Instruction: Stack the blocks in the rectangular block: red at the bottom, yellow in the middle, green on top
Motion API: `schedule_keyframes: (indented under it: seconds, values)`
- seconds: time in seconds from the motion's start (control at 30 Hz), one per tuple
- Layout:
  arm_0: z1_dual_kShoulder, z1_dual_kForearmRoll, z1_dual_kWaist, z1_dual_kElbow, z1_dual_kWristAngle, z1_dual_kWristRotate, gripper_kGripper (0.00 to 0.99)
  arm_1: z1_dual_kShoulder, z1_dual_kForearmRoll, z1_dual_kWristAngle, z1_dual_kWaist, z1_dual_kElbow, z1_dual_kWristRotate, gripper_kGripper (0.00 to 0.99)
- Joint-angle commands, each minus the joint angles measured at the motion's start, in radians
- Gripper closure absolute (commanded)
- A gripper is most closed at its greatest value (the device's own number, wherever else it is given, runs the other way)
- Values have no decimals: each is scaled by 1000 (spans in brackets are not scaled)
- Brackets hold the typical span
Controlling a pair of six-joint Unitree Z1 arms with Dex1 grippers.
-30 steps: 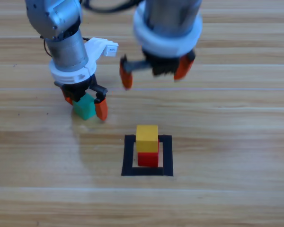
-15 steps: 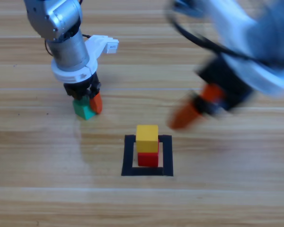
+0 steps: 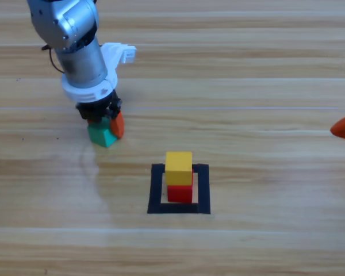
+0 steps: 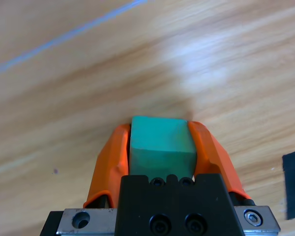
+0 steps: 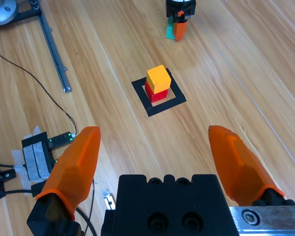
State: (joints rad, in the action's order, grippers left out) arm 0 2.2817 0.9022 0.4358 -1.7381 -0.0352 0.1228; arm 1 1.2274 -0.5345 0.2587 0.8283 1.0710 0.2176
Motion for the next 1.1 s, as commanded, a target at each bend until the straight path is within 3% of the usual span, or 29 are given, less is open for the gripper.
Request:
schedule_keyframes:
  seconds: [0.03,0.23,0.63,1.1]
  values:
    - [24,136,43,-98,-6,248,990,6,-1,7,-29,-32,3,22]
    - [-8,326,170,-296,67,479,990,21,-1,8,-29,-32,5,22]
    - [-122,339,362,-296,149,655,990,52,-1,22,-29,-29,9,22]
    - [-108,339,428,-319,193,781,990,66,-1,33,-29,-26,9,22]
